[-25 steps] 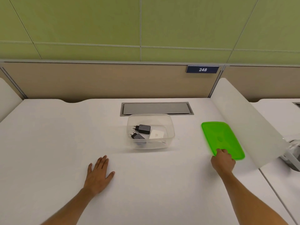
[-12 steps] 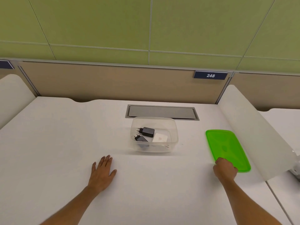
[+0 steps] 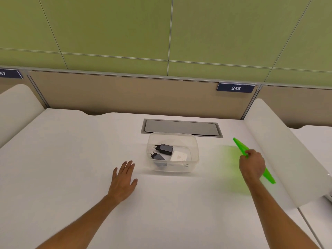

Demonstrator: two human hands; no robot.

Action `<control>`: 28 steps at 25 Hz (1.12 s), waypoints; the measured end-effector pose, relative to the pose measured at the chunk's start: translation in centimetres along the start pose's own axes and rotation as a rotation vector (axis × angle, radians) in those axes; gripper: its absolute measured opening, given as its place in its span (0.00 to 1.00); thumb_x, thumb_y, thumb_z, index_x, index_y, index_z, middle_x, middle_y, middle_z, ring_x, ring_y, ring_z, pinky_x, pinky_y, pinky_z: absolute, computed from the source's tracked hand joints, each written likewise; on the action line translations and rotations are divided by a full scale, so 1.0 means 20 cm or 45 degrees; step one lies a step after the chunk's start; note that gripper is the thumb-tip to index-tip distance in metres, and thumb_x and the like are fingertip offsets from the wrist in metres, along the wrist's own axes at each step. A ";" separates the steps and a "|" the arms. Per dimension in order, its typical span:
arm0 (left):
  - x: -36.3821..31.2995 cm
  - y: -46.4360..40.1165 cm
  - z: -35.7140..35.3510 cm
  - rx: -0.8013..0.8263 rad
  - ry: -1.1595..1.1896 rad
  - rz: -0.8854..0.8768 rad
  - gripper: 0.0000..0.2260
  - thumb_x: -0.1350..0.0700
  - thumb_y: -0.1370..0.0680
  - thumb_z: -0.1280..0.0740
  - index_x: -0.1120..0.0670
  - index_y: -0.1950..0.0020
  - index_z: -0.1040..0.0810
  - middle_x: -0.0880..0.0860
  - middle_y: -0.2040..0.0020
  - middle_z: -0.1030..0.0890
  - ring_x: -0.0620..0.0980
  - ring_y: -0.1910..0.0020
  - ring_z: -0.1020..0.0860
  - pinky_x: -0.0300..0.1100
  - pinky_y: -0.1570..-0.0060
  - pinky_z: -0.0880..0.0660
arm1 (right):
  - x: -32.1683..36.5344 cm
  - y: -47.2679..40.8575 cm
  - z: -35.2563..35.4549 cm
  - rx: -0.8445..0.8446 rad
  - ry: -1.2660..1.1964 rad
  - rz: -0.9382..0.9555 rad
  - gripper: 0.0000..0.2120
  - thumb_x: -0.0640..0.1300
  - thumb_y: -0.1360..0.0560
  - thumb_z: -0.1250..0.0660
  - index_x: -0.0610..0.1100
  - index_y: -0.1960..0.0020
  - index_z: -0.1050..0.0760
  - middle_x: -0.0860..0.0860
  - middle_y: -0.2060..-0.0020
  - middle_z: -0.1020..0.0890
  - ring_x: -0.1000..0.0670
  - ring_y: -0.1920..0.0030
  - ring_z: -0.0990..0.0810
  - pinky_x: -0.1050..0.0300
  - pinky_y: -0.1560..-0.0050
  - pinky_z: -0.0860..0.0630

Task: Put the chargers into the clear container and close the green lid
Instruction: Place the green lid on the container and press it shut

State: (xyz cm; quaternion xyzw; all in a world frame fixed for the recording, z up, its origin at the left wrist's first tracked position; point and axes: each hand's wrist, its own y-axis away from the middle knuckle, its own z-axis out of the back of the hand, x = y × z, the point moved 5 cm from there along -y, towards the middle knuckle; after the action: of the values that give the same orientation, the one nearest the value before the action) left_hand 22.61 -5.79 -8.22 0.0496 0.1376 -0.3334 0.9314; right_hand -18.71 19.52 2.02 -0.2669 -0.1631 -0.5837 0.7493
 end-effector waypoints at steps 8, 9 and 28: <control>-0.27 -0.18 0.18 -0.169 0.253 -0.138 0.27 0.52 0.20 0.39 0.54 0.23 0.44 0.51 0.21 0.46 0.48 0.22 0.51 0.50 0.25 0.58 | 0.52 0.02 0.26 -0.307 -0.307 0.304 0.12 0.38 0.24 0.37 0.41 0.43 0.22 0.40 0.47 0.20 0.37 0.46 0.25 0.48 0.50 0.32; -0.29 -0.19 0.20 -0.179 0.303 -0.139 0.27 0.52 0.20 0.39 0.54 0.23 0.44 0.50 0.21 0.46 0.48 0.22 0.51 0.50 0.25 0.57 | 0.59 0.04 0.30 -0.350 -0.339 0.362 0.11 0.39 0.24 0.37 0.41 0.43 0.22 0.40 0.48 0.20 0.38 0.46 0.25 0.48 0.50 0.32; -0.49 -0.39 0.22 0.060 1.661 0.220 0.17 0.62 0.20 0.40 0.44 0.35 0.29 0.48 0.37 0.23 0.49 0.36 0.27 0.44 0.35 0.31 | 0.90 0.07 -0.01 0.226 -1.245 -0.089 0.11 0.47 0.33 0.23 0.48 0.68 0.24 0.51 0.70 0.22 0.52 0.67 0.26 0.56 0.59 0.26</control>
State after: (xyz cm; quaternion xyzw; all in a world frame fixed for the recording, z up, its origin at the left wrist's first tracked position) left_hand 11.39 -6.68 -1.19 0.2728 0.6621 -0.1619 0.6790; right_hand -12.66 5.46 11.59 -0.4389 -0.5534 -0.3989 0.5848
